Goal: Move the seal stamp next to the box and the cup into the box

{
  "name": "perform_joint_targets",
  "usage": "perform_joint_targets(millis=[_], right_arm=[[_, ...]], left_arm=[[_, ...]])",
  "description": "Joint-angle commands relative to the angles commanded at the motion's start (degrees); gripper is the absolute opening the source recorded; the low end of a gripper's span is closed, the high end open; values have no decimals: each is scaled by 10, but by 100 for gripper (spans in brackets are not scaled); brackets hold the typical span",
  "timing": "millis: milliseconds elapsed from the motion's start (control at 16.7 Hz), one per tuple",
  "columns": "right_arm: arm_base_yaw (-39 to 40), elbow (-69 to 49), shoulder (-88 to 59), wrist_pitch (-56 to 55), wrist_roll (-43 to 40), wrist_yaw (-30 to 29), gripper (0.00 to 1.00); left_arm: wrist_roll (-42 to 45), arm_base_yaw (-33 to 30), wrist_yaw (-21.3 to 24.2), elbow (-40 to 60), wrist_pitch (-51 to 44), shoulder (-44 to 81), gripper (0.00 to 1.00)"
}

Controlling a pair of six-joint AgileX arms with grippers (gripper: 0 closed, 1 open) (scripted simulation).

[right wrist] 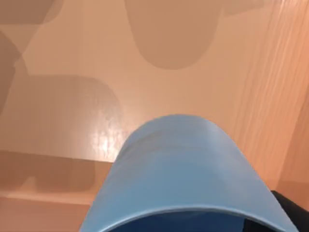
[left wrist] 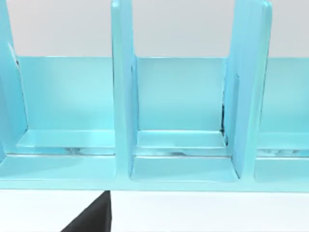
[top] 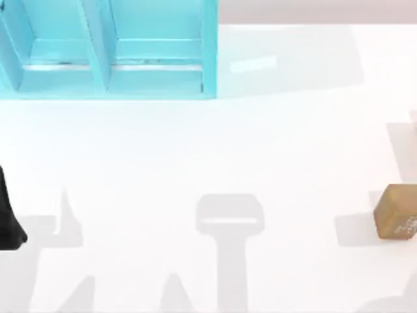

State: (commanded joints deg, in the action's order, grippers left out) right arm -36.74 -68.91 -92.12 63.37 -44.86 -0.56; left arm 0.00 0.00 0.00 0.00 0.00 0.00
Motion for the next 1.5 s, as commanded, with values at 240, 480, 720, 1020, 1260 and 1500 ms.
perform_joint_targets(millis=[240, 480, 720, 1020, 1260, 1500], right_arm=[[34, 39, -6, -63, -27, -13, 0], [-1, 95, -8, -93, 15, 2, 0], [-27, 115, -23, -100, 59, 23, 0], [-27, 115, -23, -100, 59, 23, 15], [-27, 115, -23, -100, 59, 23, 45], [-27, 115, -23, -100, 59, 23, 75]], left_arm=[[0, 0, 0, 0, 0, 0, 100], [0, 0, 0, 0, 0, 0, 100], [0, 0, 0, 0, 0, 0, 100], [0, 0, 0, 0, 0, 0, 100], [0, 0, 0, 0, 0, 0, 100], [0, 0, 0, 0, 0, 0, 100]])
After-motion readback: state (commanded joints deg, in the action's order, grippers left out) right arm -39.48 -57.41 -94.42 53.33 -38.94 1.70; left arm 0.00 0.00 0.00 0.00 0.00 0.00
